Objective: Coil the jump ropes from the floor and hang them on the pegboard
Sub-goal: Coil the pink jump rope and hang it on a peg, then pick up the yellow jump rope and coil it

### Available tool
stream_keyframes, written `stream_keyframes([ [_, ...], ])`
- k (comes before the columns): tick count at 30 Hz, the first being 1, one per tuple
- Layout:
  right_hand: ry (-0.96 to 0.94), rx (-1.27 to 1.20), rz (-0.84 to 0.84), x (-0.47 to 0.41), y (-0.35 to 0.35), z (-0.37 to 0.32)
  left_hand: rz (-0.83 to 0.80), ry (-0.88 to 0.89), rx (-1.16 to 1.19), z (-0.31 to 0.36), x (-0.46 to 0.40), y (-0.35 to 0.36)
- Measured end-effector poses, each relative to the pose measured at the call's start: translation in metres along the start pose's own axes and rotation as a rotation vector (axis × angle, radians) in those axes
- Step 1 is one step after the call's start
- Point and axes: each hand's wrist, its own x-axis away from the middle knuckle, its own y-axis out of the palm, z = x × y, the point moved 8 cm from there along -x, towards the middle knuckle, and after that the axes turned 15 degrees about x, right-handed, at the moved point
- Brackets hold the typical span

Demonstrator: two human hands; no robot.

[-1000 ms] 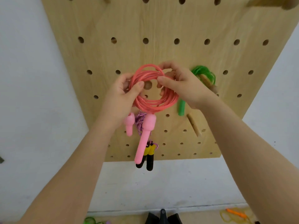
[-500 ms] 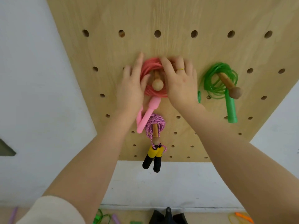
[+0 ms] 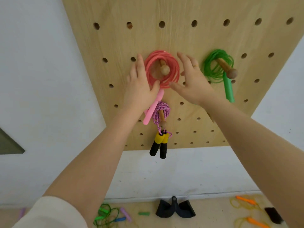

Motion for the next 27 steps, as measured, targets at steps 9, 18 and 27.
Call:
stream_keyframes([
  [9,0.328,-0.02,0.004,0.12,0.051,0.016,-0.013,-0.21,0.189,-0.075,0.11,0.019],
  [18,0.243,0.002,-0.865,0.227,0.215,0.035,-0.554,-0.765,0.188,-0.191,0.277,0.114],
  [27,0.315,0.043,-1.219,0.366,0.269,0.172,-0.722,-0.841,0.082,-0.17,0.35,0.256],
])
